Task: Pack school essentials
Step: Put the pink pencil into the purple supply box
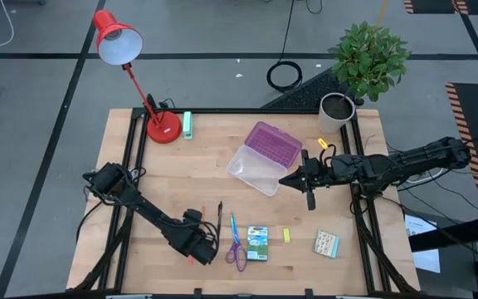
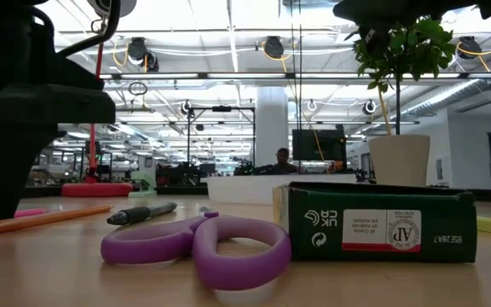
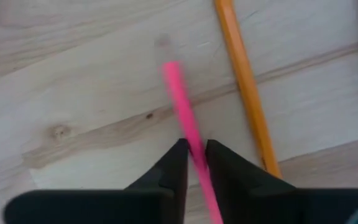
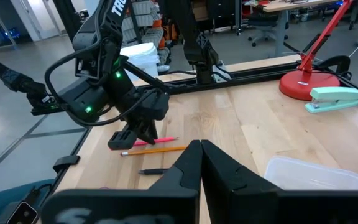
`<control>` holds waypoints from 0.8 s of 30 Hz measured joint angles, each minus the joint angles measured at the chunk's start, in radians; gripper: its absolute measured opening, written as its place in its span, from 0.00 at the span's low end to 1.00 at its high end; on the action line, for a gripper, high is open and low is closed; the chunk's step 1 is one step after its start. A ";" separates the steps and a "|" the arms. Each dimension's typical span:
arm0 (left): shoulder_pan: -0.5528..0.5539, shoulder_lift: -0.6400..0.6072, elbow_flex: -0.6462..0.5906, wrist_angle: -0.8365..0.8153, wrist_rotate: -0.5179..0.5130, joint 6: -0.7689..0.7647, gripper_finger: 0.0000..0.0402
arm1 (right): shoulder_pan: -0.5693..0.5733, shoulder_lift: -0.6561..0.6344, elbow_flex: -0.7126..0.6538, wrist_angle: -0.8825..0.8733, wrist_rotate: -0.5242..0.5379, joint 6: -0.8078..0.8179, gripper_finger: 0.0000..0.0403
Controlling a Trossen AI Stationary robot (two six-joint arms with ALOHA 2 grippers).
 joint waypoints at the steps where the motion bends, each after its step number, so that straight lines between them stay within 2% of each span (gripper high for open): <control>1: 0.000 0.000 0.000 0.001 -0.001 0.002 0.12 | 0.000 0.000 0.000 0.000 0.000 0.000 0.00; 7: 0.000 0.000 0.000 -0.010 -0.005 0.032 0.02 | 0.000 0.000 0.000 0.000 0.000 0.000 0.00; 16: 0.005 -0.018 -0.002 -0.036 -0.023 0.102 0.10 | 0.000 0.000 0.000 -0.002 0.000 0.000 0.00; 24: 0.033 -0.123 -0.005 -0.073 -0.085 0.234 0.03 | 0.000 0.026 0.000 -0.006 0.003 0.002 0.00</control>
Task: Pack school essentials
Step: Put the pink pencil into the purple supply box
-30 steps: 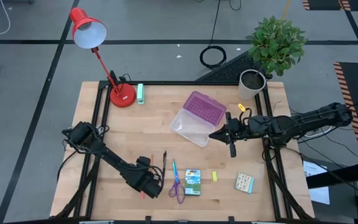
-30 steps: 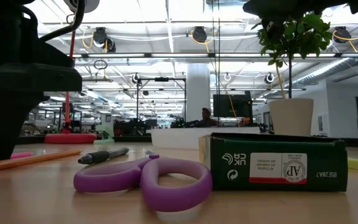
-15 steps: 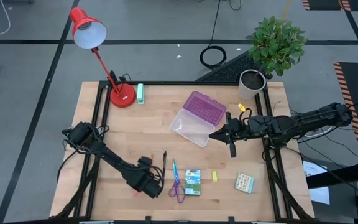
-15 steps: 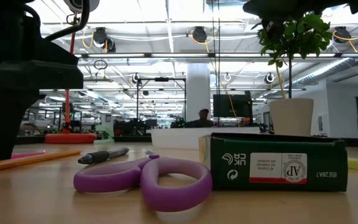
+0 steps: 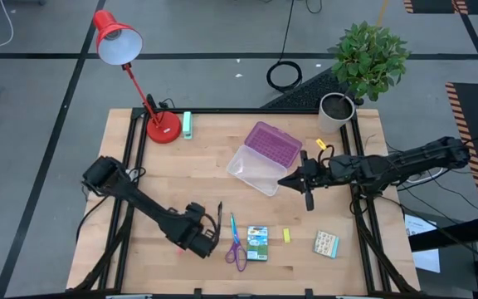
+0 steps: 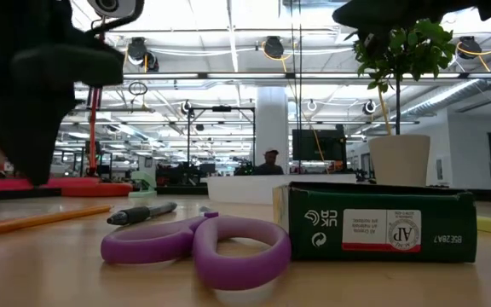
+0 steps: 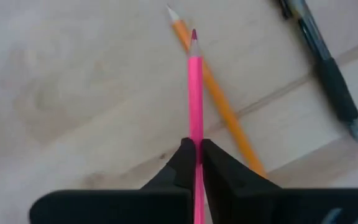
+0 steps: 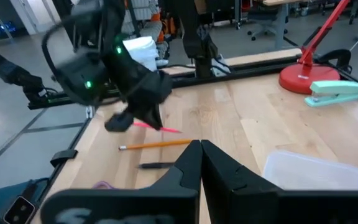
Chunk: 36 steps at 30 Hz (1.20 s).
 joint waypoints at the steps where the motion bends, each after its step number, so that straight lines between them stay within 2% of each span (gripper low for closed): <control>1: 0.006 -0.015 0.000 -0.004 -0.013 0.030 0.02 | 0.000 0.008 0.000 0.000 0.007 0.005 0.00; 5: 0.034 -0.086 0.002 0.001 -0.077 0.172 0.02 | 0.000 0.062 0.000 0.003 0.050 0.009 0.00; 10: 0.072 -0.160 0.001 0.002 -0.130 0.350 0.02 | 0.000 0.158 0.000 0.056 0.051 0.004 0.00; 15: 0.103 -0.200 0.002 0.024 -0.167 0.462 0.02 | 0.000 0.231 0.000 0.119 0.046 -0.003 0.06; 18: 0.090 -0.191 0.002 0.115 -0.155 0.586 0.05 | -0.001 0.241 0.000 0.123 0.021 -0.030 0.10; 21: 0.056 -0.161 0.003 0.261 -0.110 0.771 0.12 | -0.001 0.237 0.000 0.119 0.020 -0.063 0.14; 25: 0.005 -0.122 0.003 0.416 -0.073 0.951 0.29 | -0.001 0.237 0.000 0.112 0.000 -0.087 0.19; 28: -0.029 -0.091 0.003 0.477 -0.066 0.978 0.43 | 0.000 0.236 0.000 0.108 -0.023 -0.091 0.21; 32: -0.082 -0.043 0.003 0.480 -0.061 0.949 0.60 | 0.000 0.236 0.000 0.104 -0.031 -0.100 0.21; 36: -0.118 0.015 0.003 0.457 -0.065 0.932 0.68 | 0.000 0.236 0.000 0.106 -0.030 -0.123 0.21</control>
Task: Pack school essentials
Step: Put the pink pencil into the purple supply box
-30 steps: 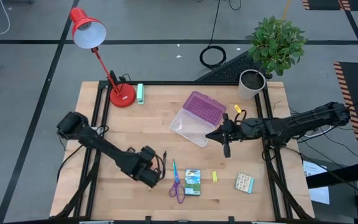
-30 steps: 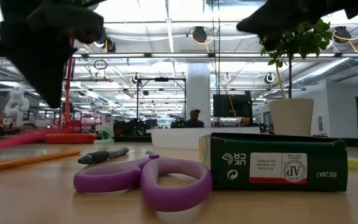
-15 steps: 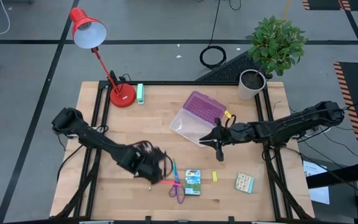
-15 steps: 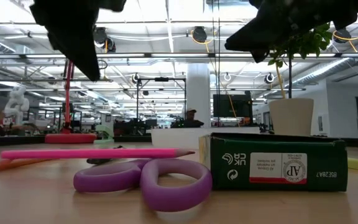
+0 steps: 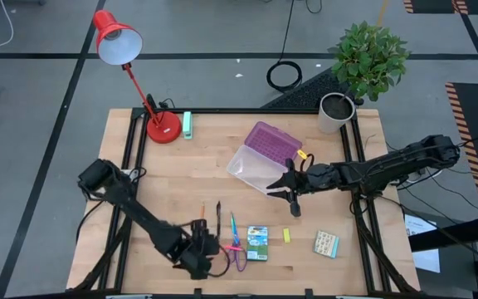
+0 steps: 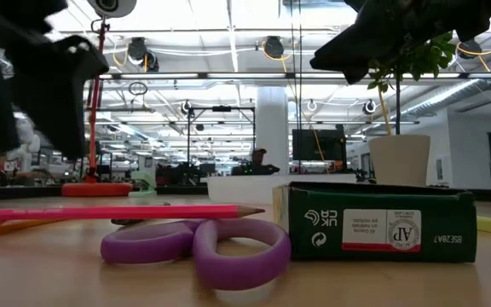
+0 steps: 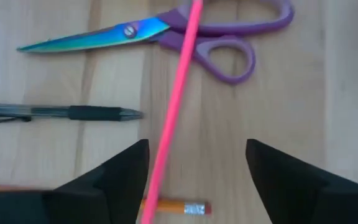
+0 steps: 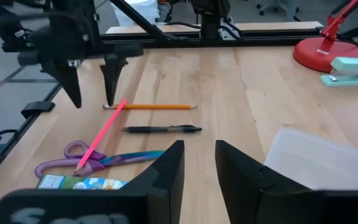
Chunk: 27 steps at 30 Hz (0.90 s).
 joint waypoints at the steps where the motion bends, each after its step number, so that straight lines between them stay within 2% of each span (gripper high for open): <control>1: -0.002 0.010 0.000 0.000 -0.011 0.000 0.68 | 0.000 0.000 0.000 0.002 0.000 -0.007 0.21; 5: -0.002 0.038 0.001 -0.011 -0.053 -0.005 0.67 | 0.000 0.000 0.000 0.012 0.000 -0.020 0.21; 20: 0.024 0.073 0.001 -0.031 -0.038 0.019 0.48 | 0.000 0.000 0.000 0.012 0.000 -0.021 0.21; 27: 0.019 0.116 0.005 -0.007 -0.029 0.045 0.44 | 0.000 0.000 0.000 0.012 0.000 -0.024 0.21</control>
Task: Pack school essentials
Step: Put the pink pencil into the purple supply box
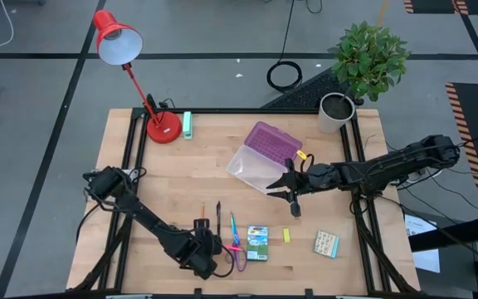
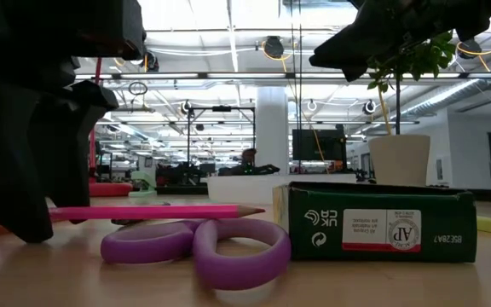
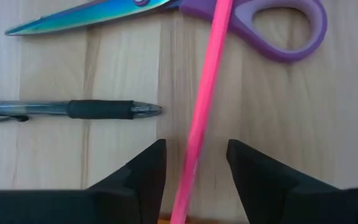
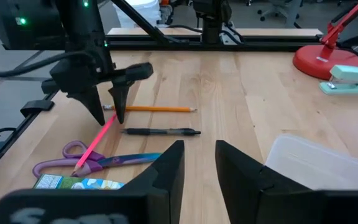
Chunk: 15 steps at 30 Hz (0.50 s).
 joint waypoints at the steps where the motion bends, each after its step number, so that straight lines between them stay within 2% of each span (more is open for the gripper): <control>1: 0.000 0.002 0.000 0.000 -0.002 0.001 0.43 | 0.000 0.000 0.000 0.000 0.000 -0.002 0.21; 5: -0.002 0.004 0.000 0.004 -0.013 0.021 0.36 | 0.000 0.000 0.000 0.000 0.000 -0.003 0.21; 15: -0.001 0.006 -0.001 0.007 -0.010 0.032 0.09 | 0.000 0.000 0.000 0.000 0.000 -0.003 0.21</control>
